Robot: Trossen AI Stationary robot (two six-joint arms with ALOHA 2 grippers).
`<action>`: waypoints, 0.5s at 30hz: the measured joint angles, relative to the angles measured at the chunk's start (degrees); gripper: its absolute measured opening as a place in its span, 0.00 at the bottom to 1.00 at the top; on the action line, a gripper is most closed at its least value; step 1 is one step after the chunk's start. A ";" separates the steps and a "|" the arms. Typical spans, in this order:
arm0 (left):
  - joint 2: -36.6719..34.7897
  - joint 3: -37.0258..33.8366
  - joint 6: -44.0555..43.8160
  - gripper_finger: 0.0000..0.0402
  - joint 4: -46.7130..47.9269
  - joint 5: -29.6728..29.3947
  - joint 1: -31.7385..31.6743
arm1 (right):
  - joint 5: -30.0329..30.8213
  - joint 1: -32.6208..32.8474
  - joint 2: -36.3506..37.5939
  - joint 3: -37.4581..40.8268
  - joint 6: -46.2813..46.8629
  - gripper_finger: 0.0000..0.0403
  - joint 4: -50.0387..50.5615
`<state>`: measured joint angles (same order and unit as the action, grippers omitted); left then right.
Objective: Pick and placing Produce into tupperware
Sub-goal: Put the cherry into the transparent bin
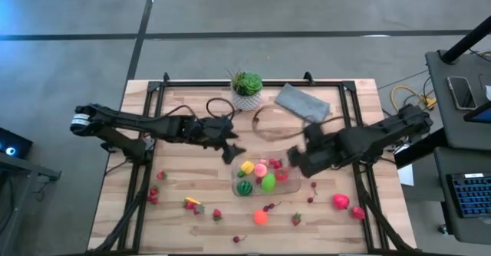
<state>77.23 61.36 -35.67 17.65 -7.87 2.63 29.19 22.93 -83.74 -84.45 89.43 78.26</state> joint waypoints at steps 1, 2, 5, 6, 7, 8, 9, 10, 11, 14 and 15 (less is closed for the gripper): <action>0.69 0.00 -0.55 0.83 0.20 -1.26 -0.96 | 1.12 -0.02 0.60 -0.71 3.13 0.88 4.19; 1.47 0.00 -0.98 0.82 0.06 -2.12 -2.04 | 2.38 -0.03 1.18 -1.35 5.69 0.88 7.87; 4.96 0.55 -1.53 0.80 -1.78 -5.00 -5.11 | 5.96 -0.10 3.86 -1.67 9.45 0.88 11.61; 6.30 0.82 -1.63 0.78 -2.85 -5.77 -6.04 | 7.59 -0.30 5.50 -0.94 8.09 0.88 10.42; 7.79 1.26 -2.00 0.77 -4.01 -6.39 -6.98 | 8.96 -0.40 6.56 -0.66 6.74 0.87 9.79; 9.14 1.96 -3.23 0.75 -5.49 -6.74 -7.91 | 10.30 -0.95 7.56 -0.63 5.59 0.87 9.30; 10.46 2.80 -4.75 0.73 -6.25 -7.09 -8.95 | 11.16 -1.52 8.59 -0.54 4.55 0.87 9.73; 11.88 3.66 -6.38 0.72 -6.23 -7.19 -10.00 | 11.63 -2.07 9.47 -0.31 3.27 0.87 10.28; 13.42 4.75 -8.04 0.71 -6.23 -7.28 -10.95 | 11.59 -2.83 10.37 -0.15 1.90 0.87 10.44; 18.27 7.44 -11.61 0.67 -3.64 -7.26 -13.85 | 11.63 -5.23 13.33 0.21 -1.73 0.87 10.60; 19.90 8.32 -12.82 0.66 -2.93 -7.24 -14.62 | 11.96 -5.96 14.32 0.34 -2.76 0.87 10.92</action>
<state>97.13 69.68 -48.50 14.72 -15.11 -11.99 41.15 16.96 -69.42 -84.10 86.67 89.18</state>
